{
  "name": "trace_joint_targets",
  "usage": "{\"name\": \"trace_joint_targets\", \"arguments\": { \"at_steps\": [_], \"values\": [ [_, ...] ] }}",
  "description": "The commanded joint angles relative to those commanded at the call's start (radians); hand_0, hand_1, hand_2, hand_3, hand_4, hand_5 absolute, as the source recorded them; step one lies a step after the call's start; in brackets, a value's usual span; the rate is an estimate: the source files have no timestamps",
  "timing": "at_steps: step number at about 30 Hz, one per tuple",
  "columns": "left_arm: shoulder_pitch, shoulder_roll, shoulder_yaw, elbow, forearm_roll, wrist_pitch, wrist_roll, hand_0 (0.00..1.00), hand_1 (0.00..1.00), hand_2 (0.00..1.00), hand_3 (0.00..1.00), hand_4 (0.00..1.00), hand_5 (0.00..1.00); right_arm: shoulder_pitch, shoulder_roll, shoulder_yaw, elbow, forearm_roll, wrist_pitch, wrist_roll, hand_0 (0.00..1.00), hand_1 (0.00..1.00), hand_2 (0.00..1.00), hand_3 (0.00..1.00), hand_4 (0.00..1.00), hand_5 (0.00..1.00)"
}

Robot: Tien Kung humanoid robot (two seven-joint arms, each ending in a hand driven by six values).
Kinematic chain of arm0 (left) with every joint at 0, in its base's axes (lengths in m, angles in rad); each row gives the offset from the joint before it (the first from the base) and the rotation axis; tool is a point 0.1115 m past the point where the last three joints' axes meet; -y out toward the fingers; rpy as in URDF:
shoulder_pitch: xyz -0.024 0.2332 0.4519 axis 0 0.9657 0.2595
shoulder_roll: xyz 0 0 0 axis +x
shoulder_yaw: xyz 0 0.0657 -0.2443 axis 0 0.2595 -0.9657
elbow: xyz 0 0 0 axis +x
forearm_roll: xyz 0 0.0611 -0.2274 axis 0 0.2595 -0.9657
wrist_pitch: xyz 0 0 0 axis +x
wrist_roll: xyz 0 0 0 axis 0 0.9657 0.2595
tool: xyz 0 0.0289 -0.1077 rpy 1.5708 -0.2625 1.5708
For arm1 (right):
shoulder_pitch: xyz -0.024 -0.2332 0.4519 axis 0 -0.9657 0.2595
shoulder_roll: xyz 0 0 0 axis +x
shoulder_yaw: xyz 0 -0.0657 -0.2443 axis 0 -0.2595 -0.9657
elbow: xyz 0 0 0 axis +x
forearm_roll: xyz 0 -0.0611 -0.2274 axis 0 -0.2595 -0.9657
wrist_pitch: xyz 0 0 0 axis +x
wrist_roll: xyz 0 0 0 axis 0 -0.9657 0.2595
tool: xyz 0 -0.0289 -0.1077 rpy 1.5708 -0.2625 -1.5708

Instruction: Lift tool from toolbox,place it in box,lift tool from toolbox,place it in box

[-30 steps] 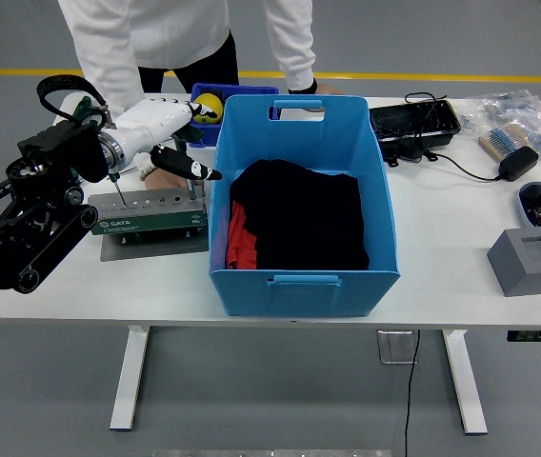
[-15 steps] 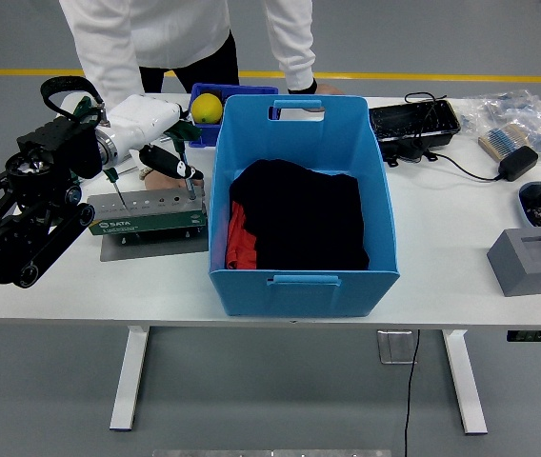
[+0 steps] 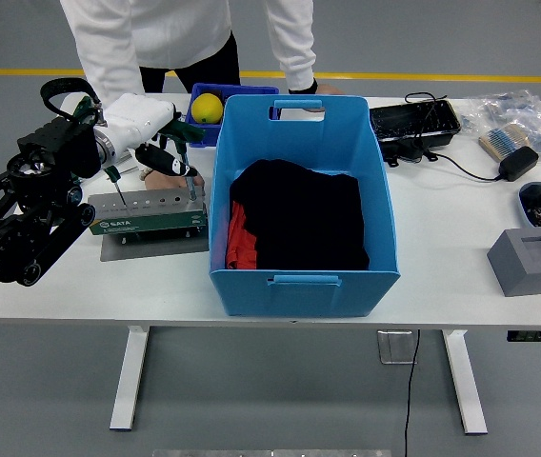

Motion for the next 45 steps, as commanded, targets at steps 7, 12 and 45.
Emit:
{"name": "trace_joint_targets", "arguments": {
  "at_steps": [7, 12, 45],
  "values": [
    [-0.012, -0.003, 0.001, 0.010, -0.022, 0.007, 0.006, 0.409, 0.317, 0.295, 0.377, 0.998, 0.556, 0.007, 0.000, -0.007, -0.001, 0.012, -0.001, 0.002, 0.708, 0.691, 0.756, 0.596, 0.851, 0.691],
    [-0.017, -0.006, 0.003, 0.020, -0.045, 0.011, 0.008, 0.305, 0.220, 0.228, 0.292, 0.998, 0.564, 0.009, -0.001, -0.011, -0.001, 0.018, -0.001, 0.003, 0.708, 0.691, 0.756, 0.596, 0.851, 0.692],
    [-0.002, 0.004, 0.008, 0.034, -0.226, 0.147, -0.052, 0.163, 0.002, 0.002, 0.019, 0.998, 0.562, 0.013, 0.001, -0.009, -0.003, 0.023, -0.003, 0.004, 0.709, 0.692, 0.756, 0.595, 0.852, 0.692]
  ]
}}
